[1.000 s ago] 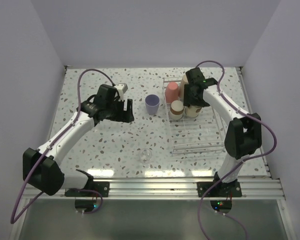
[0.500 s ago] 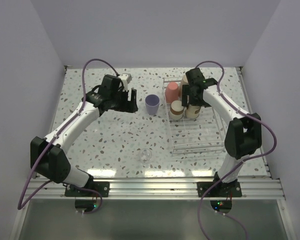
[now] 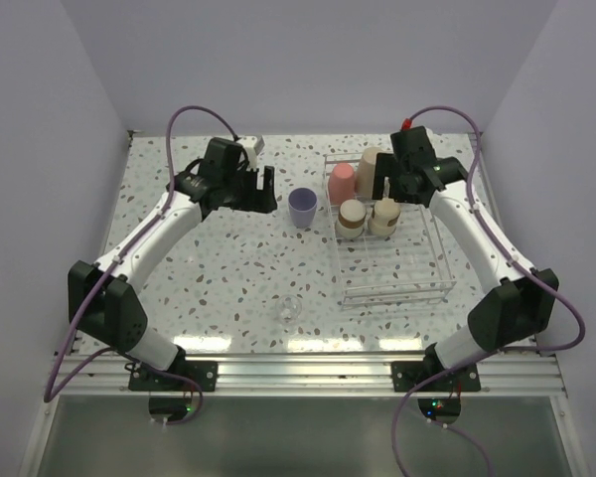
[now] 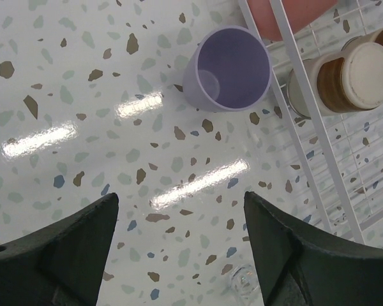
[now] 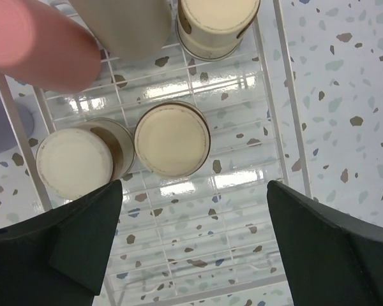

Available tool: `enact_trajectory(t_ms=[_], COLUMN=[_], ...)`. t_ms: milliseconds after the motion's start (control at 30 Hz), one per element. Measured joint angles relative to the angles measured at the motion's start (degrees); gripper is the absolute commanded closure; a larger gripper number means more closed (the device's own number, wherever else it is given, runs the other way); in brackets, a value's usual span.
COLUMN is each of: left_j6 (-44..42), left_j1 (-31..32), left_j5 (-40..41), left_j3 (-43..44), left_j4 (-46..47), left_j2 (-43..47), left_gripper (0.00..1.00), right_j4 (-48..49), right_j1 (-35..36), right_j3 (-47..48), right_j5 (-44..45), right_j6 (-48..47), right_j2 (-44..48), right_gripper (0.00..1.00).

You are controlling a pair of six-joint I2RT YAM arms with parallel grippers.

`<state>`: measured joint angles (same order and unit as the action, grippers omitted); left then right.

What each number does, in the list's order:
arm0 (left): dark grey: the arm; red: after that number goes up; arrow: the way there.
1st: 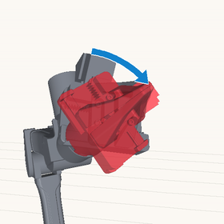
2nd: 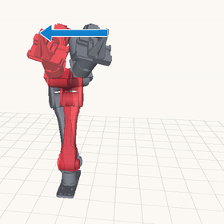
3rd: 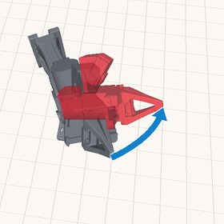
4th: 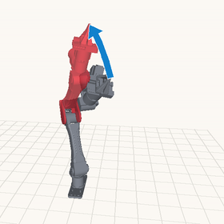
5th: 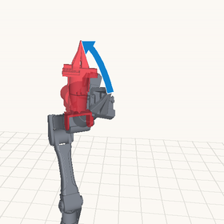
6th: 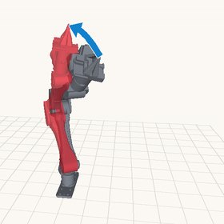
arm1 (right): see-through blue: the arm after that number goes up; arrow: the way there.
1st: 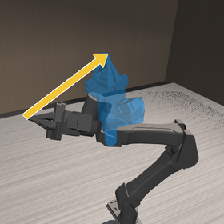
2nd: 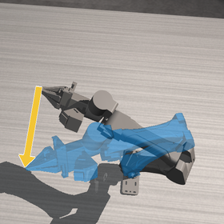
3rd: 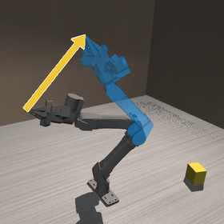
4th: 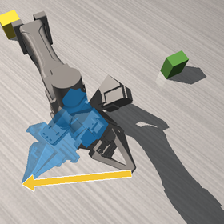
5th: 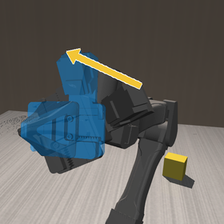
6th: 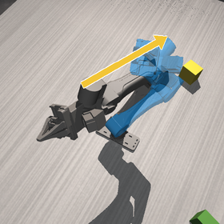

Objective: Load the cups into the dish rack

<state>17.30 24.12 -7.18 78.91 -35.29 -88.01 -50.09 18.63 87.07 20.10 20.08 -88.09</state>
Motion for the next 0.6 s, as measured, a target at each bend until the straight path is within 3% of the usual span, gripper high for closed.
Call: enact_trajectory(t_ms=[600], left_j6=[0.1], left_j1=[-0.3], left_j5=[1.7], left_j3=[4.3], left_j4=[0.1], left_j2=[-3.1], left_gripper=[0.17], right_j4=[-10.0], right_j1=[0.0], right_j3=[2.3], right_j5=[0.4], right_j6=[0.5], right_j2=[13.5], right_gripper=[0.02])
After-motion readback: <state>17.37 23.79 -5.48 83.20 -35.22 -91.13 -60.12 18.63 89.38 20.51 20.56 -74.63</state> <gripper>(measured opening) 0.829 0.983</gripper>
